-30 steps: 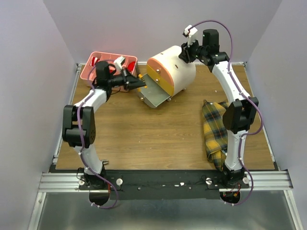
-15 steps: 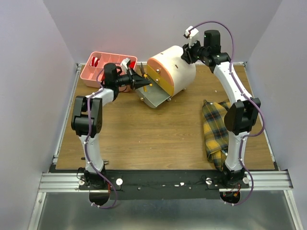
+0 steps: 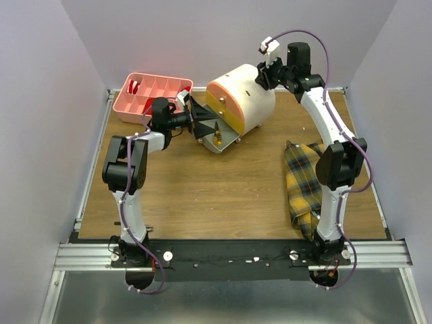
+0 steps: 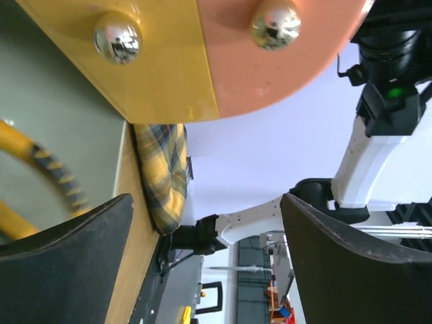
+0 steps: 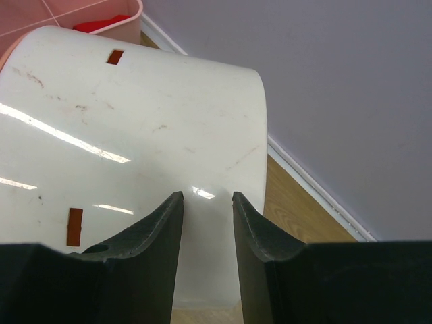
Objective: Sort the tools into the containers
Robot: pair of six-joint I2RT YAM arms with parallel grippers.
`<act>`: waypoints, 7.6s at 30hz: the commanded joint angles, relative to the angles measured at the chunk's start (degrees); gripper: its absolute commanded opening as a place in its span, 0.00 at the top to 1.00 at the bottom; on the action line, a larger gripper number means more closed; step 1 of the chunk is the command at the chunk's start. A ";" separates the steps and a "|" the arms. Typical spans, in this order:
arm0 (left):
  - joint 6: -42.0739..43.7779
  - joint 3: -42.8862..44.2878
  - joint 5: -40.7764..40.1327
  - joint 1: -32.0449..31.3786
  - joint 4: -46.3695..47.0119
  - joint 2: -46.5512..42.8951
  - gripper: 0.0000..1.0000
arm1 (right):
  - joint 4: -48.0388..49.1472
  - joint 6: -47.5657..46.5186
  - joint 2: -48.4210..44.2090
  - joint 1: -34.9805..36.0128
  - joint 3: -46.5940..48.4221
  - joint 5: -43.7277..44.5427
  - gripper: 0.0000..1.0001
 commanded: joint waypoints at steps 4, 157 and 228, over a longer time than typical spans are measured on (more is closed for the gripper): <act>13.38 -3.79 7.48 5.96 -20.08 -17.16 0.01 | -10.80 -0.38 4.60 0.48 -1.76 0.86 0.56; 33.54 -14.70 -30.75 -0.61 -2.57 -8.06 1.00 | -11.24 -7.94 4.25 2.77 -10.81 8.50 0.54; 78.80 -0.63 -50.87 4.39 -54.34 -34.33 0.01 | -5.89 22.73 -38.88 1.01 -39.37 21.86 0.00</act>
